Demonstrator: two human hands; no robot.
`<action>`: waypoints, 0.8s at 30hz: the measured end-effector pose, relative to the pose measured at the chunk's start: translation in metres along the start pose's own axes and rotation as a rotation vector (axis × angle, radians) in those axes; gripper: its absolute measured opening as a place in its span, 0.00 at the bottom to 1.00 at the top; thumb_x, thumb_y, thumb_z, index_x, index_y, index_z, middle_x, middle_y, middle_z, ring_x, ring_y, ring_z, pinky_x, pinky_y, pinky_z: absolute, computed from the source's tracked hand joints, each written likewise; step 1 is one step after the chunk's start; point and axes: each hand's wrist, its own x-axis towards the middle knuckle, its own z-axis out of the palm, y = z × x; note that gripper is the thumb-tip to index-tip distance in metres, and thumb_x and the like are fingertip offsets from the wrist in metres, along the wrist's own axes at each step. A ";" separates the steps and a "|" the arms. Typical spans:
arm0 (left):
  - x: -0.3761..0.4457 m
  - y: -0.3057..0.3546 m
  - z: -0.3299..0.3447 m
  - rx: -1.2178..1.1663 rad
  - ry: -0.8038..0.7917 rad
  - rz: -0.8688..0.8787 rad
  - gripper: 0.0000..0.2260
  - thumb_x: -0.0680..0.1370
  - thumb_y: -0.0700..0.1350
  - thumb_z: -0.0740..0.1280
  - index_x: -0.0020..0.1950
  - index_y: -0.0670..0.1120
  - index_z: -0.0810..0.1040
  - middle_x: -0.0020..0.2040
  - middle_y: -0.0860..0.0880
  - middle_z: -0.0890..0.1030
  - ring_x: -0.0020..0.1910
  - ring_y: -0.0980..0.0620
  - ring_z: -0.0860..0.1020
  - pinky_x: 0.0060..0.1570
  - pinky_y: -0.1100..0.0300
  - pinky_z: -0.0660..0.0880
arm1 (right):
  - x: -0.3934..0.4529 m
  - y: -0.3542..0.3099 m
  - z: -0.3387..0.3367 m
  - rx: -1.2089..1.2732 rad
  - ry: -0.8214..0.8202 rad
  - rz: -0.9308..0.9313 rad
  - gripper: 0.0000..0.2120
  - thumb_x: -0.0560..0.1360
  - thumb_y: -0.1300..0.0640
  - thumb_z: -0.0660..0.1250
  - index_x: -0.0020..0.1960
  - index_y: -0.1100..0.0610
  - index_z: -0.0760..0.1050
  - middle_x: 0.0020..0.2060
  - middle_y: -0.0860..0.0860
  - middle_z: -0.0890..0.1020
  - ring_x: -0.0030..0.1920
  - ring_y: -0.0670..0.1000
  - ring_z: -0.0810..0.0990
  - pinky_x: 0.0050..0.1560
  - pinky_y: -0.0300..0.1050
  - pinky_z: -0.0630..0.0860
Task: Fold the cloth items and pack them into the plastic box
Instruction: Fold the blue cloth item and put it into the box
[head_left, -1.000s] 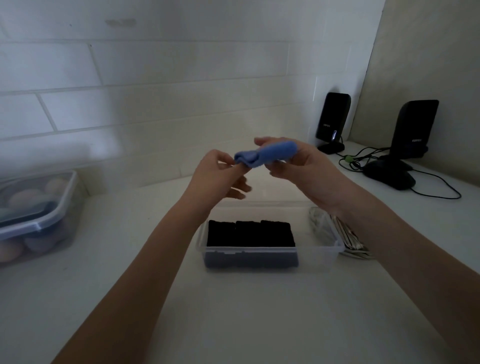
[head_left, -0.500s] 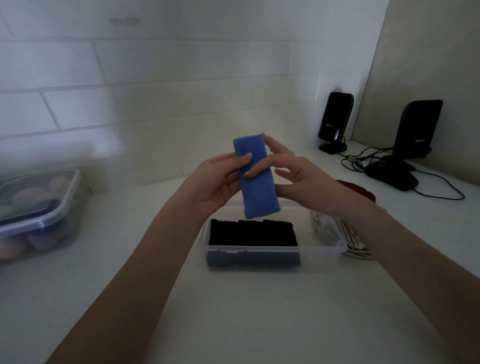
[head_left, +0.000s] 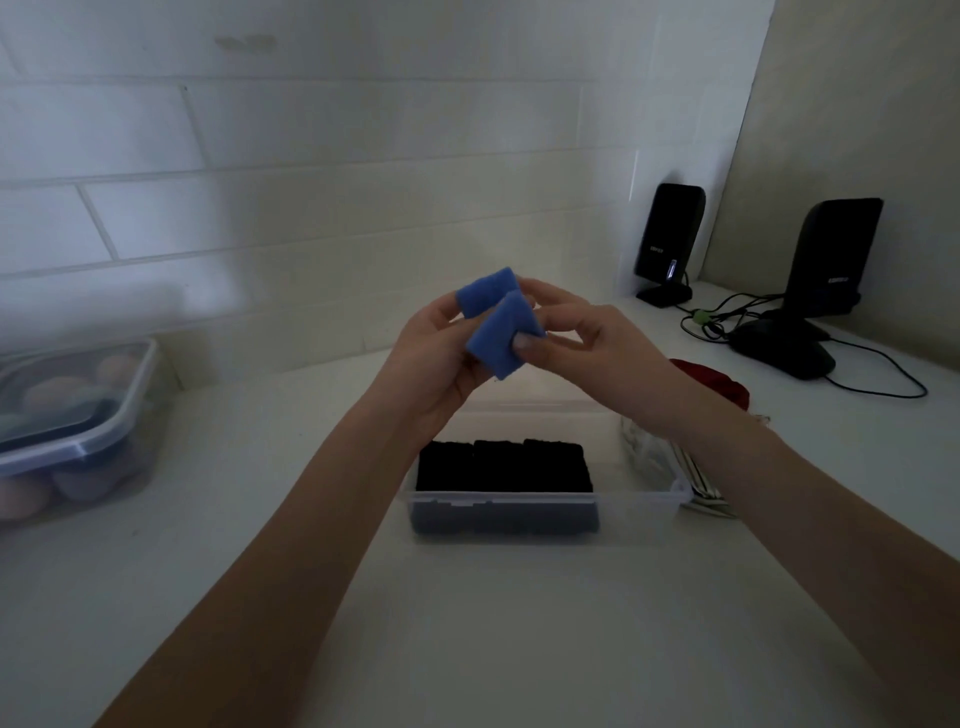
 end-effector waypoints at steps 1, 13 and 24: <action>0.000 0.000 0.000 0.010 0.001 0.019 0.10 0.76 0.34 0.62 0.56 0.39 0.76 0.42 0.47 0.85 0.39 0.53 0.83 0.38 0.64 0.79 | -0.001 -0.002 0.001 0.037 0.015 0.018 0.12 0.75 0.56 0.67 0.55 0.59 0.81 0.69 0.48 0.71 0.69 0.44 0.68 0.69 0.47 0.64; -0.002 0.004 0.004 0.078 -0.016 0.102 0.13 0.79 0.34 0.58 0.53 0.48 0.78 0.45 0.50 0.84 0.43 0.55 0.84 0.43 0.64 0.80 | -0.001 -0.018 0.012 0.258 0.227 0.146 0.08 0.77 0.54 0.64 0.42 0.47 0.80 0.38 0.37 0.83 0.43 0.32 0.80 0.48 0.28 0.76; -0.003 0.001 0.007 0.177 0.012 0.140 0.12 0.80 0.36 0.58 0.54 0.49 0.78 0.42 0.51 0.85 0.44 0.53 0.83 0.47 0.62 0.80 | 0.000 -0.020 0.017 0.206 0.370 0.214 0.09 0.75 0.49 0.66 0.40 0.49 0.82 0.43 0.52 0.84 0.44 0.44 0.80 0.48 0.43 0.79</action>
